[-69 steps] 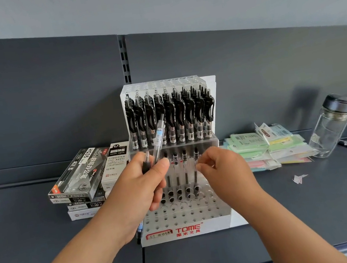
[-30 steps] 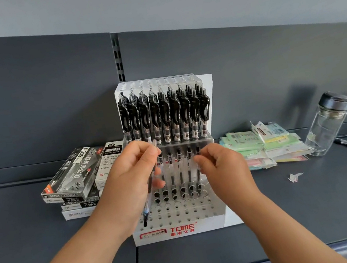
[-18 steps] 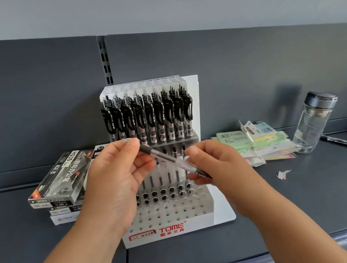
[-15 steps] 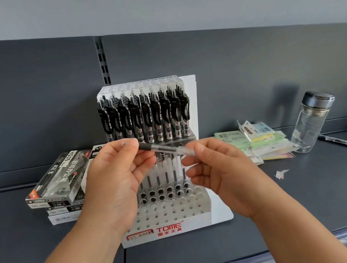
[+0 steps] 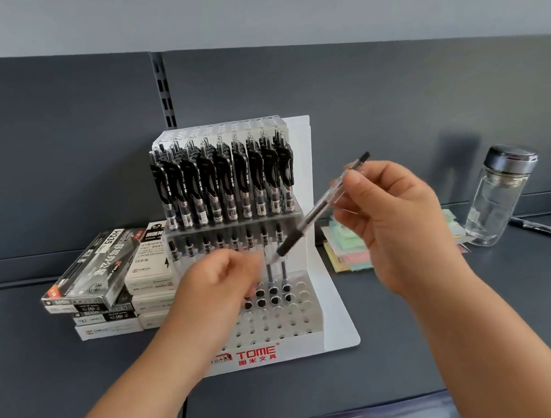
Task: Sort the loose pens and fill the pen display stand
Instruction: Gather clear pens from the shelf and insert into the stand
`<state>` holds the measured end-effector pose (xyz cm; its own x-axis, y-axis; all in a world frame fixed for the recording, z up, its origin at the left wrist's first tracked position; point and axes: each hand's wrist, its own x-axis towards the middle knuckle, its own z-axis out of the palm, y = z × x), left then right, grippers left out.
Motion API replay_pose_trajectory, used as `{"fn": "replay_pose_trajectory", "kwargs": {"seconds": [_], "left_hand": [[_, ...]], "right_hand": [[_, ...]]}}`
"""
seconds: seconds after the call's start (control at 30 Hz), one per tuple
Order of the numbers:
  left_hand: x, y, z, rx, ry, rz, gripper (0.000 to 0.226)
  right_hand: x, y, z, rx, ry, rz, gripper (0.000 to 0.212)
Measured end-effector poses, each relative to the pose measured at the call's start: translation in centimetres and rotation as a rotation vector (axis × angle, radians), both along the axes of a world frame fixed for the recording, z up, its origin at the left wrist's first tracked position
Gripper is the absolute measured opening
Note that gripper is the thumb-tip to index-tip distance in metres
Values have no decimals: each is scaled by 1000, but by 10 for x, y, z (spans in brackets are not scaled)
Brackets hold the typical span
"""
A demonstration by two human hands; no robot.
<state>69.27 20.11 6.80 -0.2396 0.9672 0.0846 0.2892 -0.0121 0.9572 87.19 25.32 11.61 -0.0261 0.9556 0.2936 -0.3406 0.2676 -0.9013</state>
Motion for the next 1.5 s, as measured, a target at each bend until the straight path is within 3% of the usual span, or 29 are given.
{"fn": "replay_pose_trajectory", "kwargs": {"seconds": [0.07,0.2,0.33,0.57,0.7,1.3,1.5], "left_hand": [[-4,-2,-9,21,286,6,16],[-12,-8,-22,35,786,-73,50],[-18,-9,-31,35,995,-138,70],[-22,-3,-39,114,1060,-132,64],[-23,-2,-40,147,1057,-135,59],[-12,-5,-38,82,1113,-97,58],[-15,-14,-30,64,1106,-88,63]], "right_hand": [[5,4,3,79,-142,-142,11],[3,8,-3,203,-360,-247,14],[-7,13,-17,211,-502,-237,10],[-20,22,-39,172,-638,-196,13],[-23,26,-58,140,-856,-204,7],[-14,32,-54,134,-881,-97,9],[-16,13,-45,234,-934,-200,9]]}}
